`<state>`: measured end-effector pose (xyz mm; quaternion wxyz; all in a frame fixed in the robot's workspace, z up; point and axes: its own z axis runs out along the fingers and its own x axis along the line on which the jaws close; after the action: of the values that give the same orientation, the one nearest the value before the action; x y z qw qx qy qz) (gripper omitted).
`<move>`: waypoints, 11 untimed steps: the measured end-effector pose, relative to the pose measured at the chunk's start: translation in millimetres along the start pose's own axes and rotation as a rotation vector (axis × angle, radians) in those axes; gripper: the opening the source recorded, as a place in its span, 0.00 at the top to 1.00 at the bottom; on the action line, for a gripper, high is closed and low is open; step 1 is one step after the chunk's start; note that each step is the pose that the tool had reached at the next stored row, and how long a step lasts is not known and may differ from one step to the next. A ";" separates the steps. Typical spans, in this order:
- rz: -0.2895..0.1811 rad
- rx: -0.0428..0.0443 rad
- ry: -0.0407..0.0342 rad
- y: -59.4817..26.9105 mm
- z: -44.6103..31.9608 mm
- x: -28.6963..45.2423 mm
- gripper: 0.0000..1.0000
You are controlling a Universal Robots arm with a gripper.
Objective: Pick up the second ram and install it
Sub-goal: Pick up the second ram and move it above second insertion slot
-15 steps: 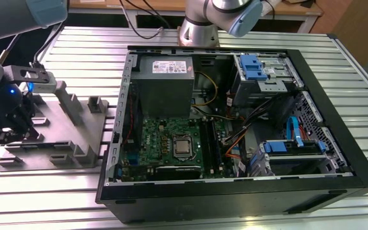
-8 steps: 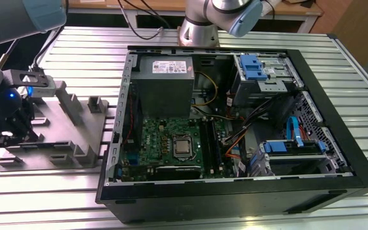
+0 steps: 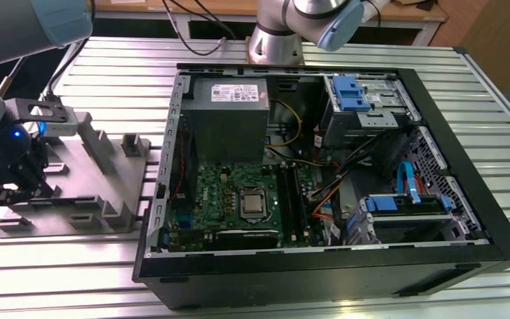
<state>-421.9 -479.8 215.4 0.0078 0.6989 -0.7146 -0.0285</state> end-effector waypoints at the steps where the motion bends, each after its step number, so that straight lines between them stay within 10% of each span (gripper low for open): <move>1: 0.000 0.0001 0.0000 0.0 0.1 0.0 0.89; 11: -0.009 0.0040 0.0002 1.7 4.0 0.3 0.71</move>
<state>-423.9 -479.9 211.5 0.0064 0.7020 -0.7116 -0.0270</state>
